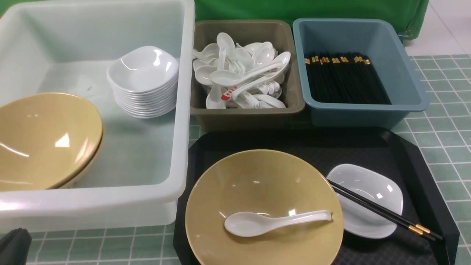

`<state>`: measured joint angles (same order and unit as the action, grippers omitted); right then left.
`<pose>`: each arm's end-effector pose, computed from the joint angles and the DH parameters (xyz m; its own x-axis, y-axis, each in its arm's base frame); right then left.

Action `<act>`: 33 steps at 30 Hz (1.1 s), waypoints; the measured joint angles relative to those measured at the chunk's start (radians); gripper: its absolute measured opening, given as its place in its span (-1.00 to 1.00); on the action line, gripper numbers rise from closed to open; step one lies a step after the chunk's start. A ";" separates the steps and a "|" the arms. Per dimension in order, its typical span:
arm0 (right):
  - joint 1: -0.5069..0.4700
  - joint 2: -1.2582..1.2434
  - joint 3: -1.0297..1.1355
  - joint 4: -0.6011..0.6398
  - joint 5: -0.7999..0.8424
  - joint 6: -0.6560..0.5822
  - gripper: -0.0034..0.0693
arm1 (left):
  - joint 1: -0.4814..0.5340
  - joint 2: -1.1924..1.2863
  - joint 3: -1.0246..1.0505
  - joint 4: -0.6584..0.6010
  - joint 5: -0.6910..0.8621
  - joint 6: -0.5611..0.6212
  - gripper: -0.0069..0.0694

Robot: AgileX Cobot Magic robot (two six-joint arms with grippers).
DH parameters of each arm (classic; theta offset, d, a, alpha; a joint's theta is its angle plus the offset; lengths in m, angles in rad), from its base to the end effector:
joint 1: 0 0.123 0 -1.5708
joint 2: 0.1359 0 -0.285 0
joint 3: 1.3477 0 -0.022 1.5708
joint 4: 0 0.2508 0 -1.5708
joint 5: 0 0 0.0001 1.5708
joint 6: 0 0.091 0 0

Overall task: On blue table put chopsticks spoon bowls plates into blue grey white boxes.
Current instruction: 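Move the grippers toward the tableware on the black tray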

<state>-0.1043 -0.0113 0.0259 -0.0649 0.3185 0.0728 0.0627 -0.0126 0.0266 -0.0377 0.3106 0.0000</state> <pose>0.0535 -0.0075 0.1764 -0.2401 0.0363 -0.9701 0.1264 0.9920 0.0059 0.0541 0.0023 0.1769 -0.2325 -0.0506 -0.9713 -0.0599 0.9975 -0.0376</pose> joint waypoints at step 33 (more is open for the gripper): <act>0.000 0.000 0.000 0.000 -0.003 0.014 -0.26 | 0.000 0.000 0.000 -0.035 -0.040 0.000 -0.85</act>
<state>-0.1043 -0.0113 0.0259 -0.0649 0.3153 0.0868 0.0627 -0.0126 0.0266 -0.0726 0.2703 0.0000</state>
